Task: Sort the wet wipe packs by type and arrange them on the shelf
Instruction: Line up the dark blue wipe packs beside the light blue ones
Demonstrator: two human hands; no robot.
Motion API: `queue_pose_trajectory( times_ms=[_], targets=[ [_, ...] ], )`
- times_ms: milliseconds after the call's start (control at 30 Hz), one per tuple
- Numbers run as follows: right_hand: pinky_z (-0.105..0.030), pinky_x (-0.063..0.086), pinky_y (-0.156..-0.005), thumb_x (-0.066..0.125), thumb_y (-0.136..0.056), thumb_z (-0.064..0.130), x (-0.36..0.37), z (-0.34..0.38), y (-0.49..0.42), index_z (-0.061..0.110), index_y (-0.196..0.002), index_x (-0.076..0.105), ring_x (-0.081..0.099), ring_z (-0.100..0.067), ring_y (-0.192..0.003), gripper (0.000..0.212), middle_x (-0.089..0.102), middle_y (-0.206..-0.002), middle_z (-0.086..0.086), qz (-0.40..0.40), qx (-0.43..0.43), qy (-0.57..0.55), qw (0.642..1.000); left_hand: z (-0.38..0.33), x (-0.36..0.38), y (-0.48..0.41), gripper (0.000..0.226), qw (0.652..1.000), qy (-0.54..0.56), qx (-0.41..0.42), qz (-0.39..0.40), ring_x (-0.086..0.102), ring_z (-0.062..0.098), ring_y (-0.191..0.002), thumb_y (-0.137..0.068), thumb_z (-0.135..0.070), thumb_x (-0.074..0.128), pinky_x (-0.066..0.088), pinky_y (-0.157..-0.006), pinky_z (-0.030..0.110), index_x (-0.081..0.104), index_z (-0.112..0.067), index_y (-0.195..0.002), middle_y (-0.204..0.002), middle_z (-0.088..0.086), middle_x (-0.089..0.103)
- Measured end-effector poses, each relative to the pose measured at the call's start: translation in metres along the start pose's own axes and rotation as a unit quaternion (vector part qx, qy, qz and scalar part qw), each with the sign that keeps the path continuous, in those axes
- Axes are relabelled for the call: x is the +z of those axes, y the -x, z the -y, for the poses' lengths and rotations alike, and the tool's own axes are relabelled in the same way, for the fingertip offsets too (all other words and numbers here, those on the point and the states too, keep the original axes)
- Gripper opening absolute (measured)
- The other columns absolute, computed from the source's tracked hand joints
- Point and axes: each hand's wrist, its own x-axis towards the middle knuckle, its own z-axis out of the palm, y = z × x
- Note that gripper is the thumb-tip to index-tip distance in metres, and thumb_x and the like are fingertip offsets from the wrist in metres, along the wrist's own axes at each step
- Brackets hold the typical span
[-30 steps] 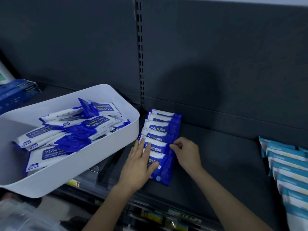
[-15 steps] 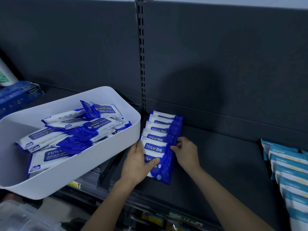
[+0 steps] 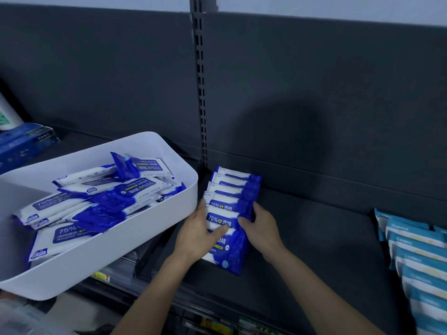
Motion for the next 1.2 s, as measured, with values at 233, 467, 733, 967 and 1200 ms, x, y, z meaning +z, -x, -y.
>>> queue_pose_trajectory(
  times_ms=[233, 467, 733, 967, 1200],
  targets=[
    [-0.006, 0.039, -0.060, 0.062, -0.088, 0.013, -0.007, -0.009, 0.002, 0.013, -0.109, 0.058, 0.056, -0.008, -0.095, 0.021, 0.058, -0.114, -0.001, -0.005, -0.039, 0.130, 0.991, -0.002, 0.002, 0.005, 0.063, 0.999, 0.016, -0.032, -0.022, 0.062, 0.002, -0.106, -0.078, -0.037, 0.070, 0.055, -0.088, 0.038, 0.041, -0.030, -0.133, -0.120, -0.015, 0.063],
    [-0.024, 0.047, -0.088, 0.063, -0.088, 0.016, -0.022, 0.006, 0.001, 0.017, -0.131, 0.051, 0.054, -0.013, -0.113, 0.044, 0.053, -0.130, -0.002, -0.017, -0.057, 0.129, 0.990, -0.029, 0.000, 0.025, 0.063, 0.980, -0.190, -0.001, -0.060, 0.049, 0.017, -0.121, -0.088, -0.043, 0.059, 0.047, -0.091, 0.029, 0.037, -0.016, -0.141, -0.136, -0.001, 0.047],
    [-0.014, 0.037, -0.086, 0.058, -0.091, 0.013, -0.017, 0.075, 0.008, 0.015, -0.125, 0.057, 0.048, -0.003, -0.106, 0.034, 0.056, -0.124, 0.001, 0.026, -0.156, 0.118, 0.980, -0.078, -0.055, 0.053, 0.031, 0.976, -0.155, 0.070, -0.139, 0.062, 0.015, -0.099, -0.091, -0.029, 0.058, 0.049, -0.084, 0.028, 0.063, -0.019, -0.120, -0.111, 0.000, 0.068],
    [-0.001, 0.040, -0.072, 0.060, -0.090, 0.011, 0.018, 0.146, 0.011, 0.013, -0.113, 0.066, 0.054, -0.004, -0.100, 0.024, 0.060, -0.108, 0.004, 0.094, -0.303, 0.102, 0.943, -0.096, -0.140, 0.066, 0.025, 0.955, -0.143, 0.078, -0.248, 0.064, 0.006, -0.090, -0.089, -0.023, 0.064, 0.052, -0.082, 0.026, 0.068, -0.017, -0.112, -0.105, -0.006, 0.070],
    [-0.018, 0.043, -0.087, 0.062, -0.089, 0.017, 0.058, 0.177, -0.005, 0.017, -0.113, 0.065, 0.058, -0.007, -0.107, 0.024, 0.064, -0.116, 0.001, 0.209, -0.315, 0.190, 0.906, -0.045, -0.230, 0.055, 0.036, 0.943, -0.263, -0.061, -0.196, 0.057, 0.021, -0.113, -0.090, -0.026, 0.062, 0.044, -0.093, 0.029, 0.061, -0.013, -0.124, -0.124, 0.005, 0.064]
  ],
)
